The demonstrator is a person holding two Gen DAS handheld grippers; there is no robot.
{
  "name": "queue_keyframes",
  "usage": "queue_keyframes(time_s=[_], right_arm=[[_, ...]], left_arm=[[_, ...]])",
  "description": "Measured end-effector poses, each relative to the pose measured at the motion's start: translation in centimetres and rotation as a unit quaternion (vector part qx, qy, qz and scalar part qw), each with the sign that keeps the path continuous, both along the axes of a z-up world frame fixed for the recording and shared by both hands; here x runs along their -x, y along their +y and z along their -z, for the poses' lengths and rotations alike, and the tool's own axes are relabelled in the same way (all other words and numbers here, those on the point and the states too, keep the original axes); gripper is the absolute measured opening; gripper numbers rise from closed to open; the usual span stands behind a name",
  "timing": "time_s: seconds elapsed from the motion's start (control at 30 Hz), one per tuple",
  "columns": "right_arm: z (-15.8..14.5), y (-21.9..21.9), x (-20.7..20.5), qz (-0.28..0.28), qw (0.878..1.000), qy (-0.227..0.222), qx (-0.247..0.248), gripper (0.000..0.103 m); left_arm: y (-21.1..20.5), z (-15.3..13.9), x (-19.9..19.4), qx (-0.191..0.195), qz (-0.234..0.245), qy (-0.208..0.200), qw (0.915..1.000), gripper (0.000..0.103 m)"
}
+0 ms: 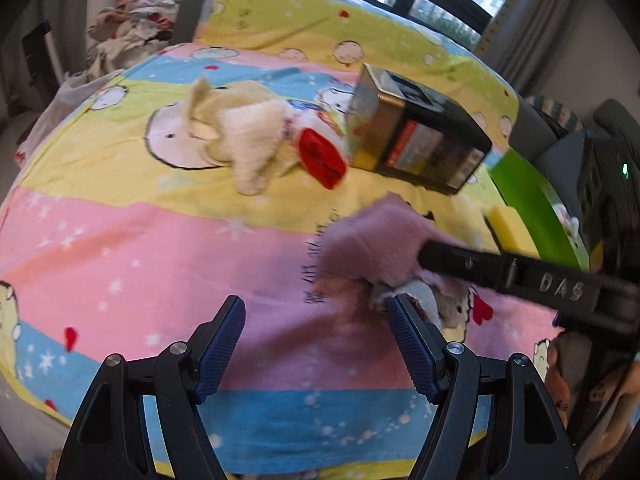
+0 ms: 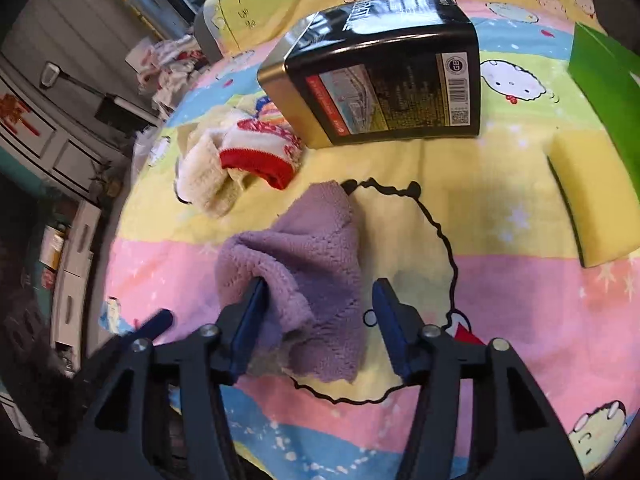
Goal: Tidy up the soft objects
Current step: 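Lift the purple towel with the right gripper while the left gripper grasps it too, then carry the purple towel with both grippers over the green box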
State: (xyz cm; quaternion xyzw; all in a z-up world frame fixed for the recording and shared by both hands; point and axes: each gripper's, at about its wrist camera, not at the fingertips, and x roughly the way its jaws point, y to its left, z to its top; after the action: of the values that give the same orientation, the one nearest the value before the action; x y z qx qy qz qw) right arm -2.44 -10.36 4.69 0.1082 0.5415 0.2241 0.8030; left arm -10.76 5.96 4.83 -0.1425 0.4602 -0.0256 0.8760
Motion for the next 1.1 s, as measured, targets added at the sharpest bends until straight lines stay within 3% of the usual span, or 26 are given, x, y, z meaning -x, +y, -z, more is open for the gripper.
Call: queue_keyframes(time_s=[0.13,0.43,0.53,0.67,0.73,0.9,1.1], right_arm=[[0.3,-1.2,-0.5,0.006,0.999,0.003,-0.035,0.069],[2.2,-1.0,-1.1,-0.004,0.996,0.035,-0.082,0.069],[2.8,-0.6,-1.4,-0.011,0.996,0.037,-0.080,0.064],[2.8,-0.2,-1.5,-0.018,0.996,0.035,-0.081,0.046],[2.7,-0.3,-1.5,-0.019,0.997,0.030,-0.072,0.037],[0.9,-1.4,-1.5,-0.009,0.997,-0.003,-0.070,0.034],[-3.5,-3.7,-1.0,0.019,0.995,-0.081,-0.050,0.034]], left_arm=[[-1.2,0.9,-0.9,0.024,0.019,0.013,0.9994,0.075],[-2.7,1.9,-2.8,0.025,0.028,0.010,0.9992,0.075],[-3.3,2.3,-3.3,0.018,0.034,-0.004,0.9993,0.068],[-3.9,2.5,-4.0,0.055,0.048,-0.015,0.9972,0.038],[-4.1,2.8,-4.6,0.068,0.047,-0.011,0.9965,0.036],[-5.5,1.3,-4.7,0.059,0.060,-0.044,0.9955,0.032],[-8.3,-2.3,-5.2,0.052,0.087,-0.095,0.9903,0.032]])
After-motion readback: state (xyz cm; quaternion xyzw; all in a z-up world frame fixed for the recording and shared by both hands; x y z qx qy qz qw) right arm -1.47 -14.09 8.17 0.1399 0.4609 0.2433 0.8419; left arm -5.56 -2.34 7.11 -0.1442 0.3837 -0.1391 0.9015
